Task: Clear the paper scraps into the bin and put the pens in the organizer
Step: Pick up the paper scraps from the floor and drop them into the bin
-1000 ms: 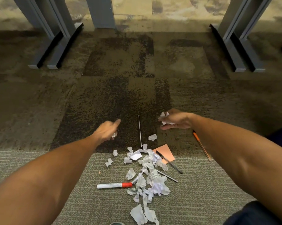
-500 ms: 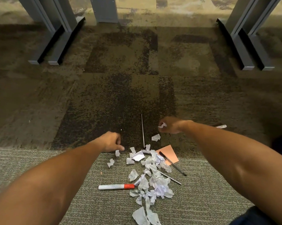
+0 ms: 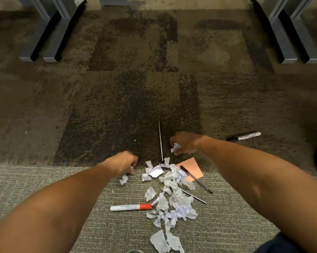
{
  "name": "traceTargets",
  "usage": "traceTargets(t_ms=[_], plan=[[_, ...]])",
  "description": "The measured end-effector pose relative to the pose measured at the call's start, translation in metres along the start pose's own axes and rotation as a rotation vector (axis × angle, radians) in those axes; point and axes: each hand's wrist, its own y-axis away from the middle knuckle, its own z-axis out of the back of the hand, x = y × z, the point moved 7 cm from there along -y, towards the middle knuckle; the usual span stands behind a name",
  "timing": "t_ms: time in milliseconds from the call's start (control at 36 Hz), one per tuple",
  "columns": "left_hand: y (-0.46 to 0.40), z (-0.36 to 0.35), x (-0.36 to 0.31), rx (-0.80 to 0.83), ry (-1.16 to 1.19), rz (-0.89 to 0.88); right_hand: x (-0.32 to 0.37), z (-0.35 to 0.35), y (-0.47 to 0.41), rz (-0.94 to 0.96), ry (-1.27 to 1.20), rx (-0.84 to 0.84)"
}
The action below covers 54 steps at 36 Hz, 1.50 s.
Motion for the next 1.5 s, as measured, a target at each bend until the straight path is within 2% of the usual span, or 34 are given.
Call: traceTargets(t_ms=[194, 306, 389, 528, 667, 778, 944, 1139, 1333, 1500], plan=[[0.007, 0.001, -0.006, 0.05, 0.023, -0.001, -0.01, -0.003, 0.011, -0.122, -0.225, 0.075], [0.014, 0.012, -0.017, 0.01, 0.03, -0.046, -0.014, -0.002, 0.021, -0.184, -0.318, 0.1], [0.018, 0.022, -0.019, -0.005, 0.048, -0.017, -0.016, 0.0, 0.033, -0.213, -0.402, 0.103], [0.024, 0.045, -0.026, -0.089, 0.212, 0.04, -0.013, 0.012, 0.052, -0.237, -0.474, 0.071], [0.03, 0.06, -0.048, -0.131, 0.36, 0.091, -0.007, 0.03, 0.065, -0.205, -0.432, -0.014], [0.028, 0.058, -0.071, -0.172, 0.426, 0.089, -0.01, 0.031, 0.076, -0.215, -0.451, 0.006], [0.017, 0.043, -0.107, -0.183, 0.369, 0.08, -0.014, 0.012, 0.085, -0.23, -0.381, 0.055], [0.007, 0.019, -0.116, -0.139, 0.335, 0.138, -0.014, -0.019, 0.086, -0.268, -0.128, 0.04], [0.002, 0.004, -0.122, -0.094, 0.293, 0.126, 0.004, -0.051, 0.082, -0.228, -0.058, 0.165], [-0.006, 0.0, -0.134, -0.124, 0.249, 0.121, 0.021, -0.06, 0.07, -0.203, -0.003, 0.172]])
